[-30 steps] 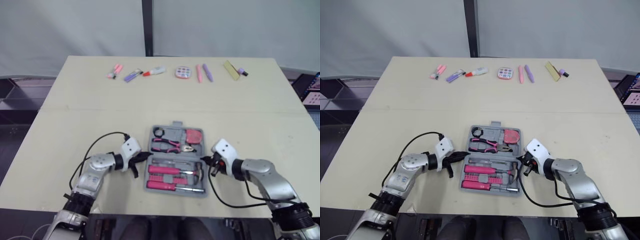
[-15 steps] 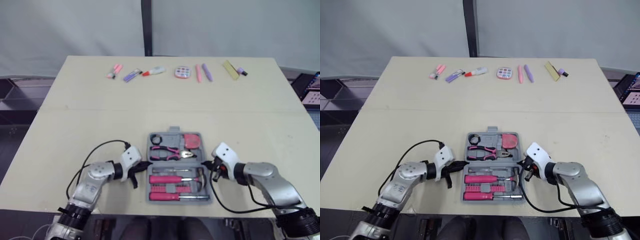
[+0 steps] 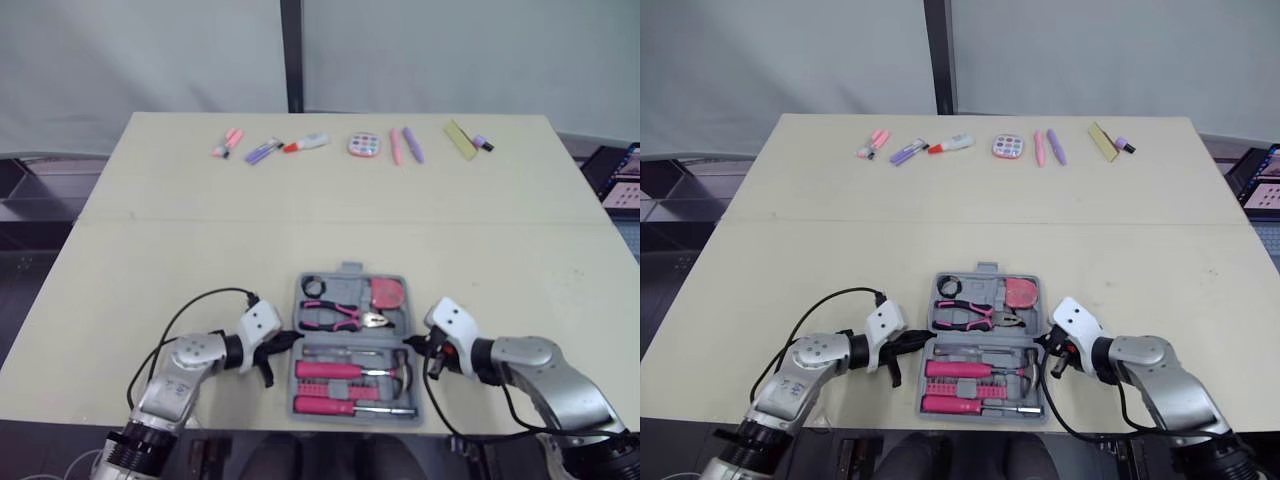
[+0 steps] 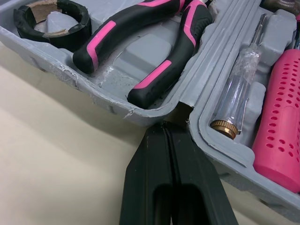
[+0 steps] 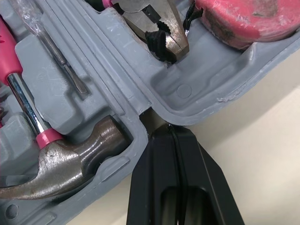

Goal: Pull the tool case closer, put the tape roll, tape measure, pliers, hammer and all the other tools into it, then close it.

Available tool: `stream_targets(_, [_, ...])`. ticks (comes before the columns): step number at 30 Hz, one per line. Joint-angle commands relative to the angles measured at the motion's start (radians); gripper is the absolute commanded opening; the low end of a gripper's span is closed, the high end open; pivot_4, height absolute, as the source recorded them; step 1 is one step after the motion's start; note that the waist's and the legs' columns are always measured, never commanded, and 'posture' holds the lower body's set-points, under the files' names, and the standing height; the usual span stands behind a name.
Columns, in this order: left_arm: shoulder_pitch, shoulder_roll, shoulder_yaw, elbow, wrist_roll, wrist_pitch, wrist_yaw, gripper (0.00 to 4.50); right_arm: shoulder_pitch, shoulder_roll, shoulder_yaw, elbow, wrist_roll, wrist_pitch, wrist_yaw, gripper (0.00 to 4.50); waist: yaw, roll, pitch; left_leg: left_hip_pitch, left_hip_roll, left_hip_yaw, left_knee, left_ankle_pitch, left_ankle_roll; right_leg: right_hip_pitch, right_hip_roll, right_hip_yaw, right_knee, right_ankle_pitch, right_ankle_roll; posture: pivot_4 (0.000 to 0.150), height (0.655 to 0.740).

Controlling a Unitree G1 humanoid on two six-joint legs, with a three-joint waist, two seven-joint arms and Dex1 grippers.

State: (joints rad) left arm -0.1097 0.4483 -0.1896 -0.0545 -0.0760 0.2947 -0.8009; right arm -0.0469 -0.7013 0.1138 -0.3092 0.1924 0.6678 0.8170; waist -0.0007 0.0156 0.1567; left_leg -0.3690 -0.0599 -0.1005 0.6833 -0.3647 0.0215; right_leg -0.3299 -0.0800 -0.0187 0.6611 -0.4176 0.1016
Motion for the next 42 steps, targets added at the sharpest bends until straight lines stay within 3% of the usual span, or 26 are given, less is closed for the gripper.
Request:
stream_targets(1, [0.028,-0.001,-0.035,-0.032,-0.011,0.011,-0.016,0.00,0.004,0.000,0.009,-0.056,0.038,-0.003,0.028,0.05,0.000,0.000,0.000,0.000,0.000,0.000,0.000,0.000,0.000,0.000,0.000,0.000,0.000,0.000,0.000,0.150,0.7134])
stream_targets(32, [0.063,0.033,0.005,-0.043,-0.006,0.005,0.001,0.00,0.018,-0.010,0.002,-0.042,0.043,-0.008,0.022,0.05,0.000,0.000,0.000,0.000,0.000,0.000,0.000,0.000,0.000,0.000,0.000,0.000,-0.001,0.000,0.000,0.150,0.7134])
stream_targets(42, [0.072,0.134,0.127,-0.012,-0.061,-0.041,-0.023,0.00,0.050,-0.089,-0.092,0.024,0.058,-0.054,0.037,0.05,-0.001,0.000,0.000,0.000,0.001,0.000,0.000,0.000,0.000,0.000,0.000,0.000,-0.001,0.000,0.000,0.150,0.7134])
